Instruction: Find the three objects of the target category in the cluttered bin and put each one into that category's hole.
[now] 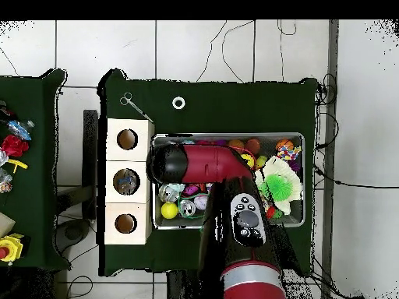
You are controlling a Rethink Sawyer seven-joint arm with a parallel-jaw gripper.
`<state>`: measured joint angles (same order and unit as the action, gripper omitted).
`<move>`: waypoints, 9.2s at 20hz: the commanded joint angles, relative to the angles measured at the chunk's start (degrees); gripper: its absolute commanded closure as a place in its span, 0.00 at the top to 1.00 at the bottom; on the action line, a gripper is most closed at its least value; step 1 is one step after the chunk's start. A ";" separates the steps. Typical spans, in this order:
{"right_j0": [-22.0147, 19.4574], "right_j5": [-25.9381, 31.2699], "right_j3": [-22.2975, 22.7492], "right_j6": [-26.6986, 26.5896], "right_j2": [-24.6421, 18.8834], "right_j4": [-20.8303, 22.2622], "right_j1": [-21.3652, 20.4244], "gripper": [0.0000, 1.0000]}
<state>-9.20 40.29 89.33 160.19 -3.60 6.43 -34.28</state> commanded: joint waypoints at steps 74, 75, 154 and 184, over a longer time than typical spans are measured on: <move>-16.12 12.22 19.06 -27.83 -2.31 13.65 -20.46 0.00; -16.83 12.22 19.41 -28.33 -2.81 13.84 -20.82 0.00; -18.12 -7.57 23.42 -26.69 -5.32 5.72 -14.98 1.00; -47.18 10.57 -2.62 -62.63 -23.65 29.51 -0.45 1.00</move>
<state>-56.31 43.62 94.52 118.72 -20.50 32.80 -37.87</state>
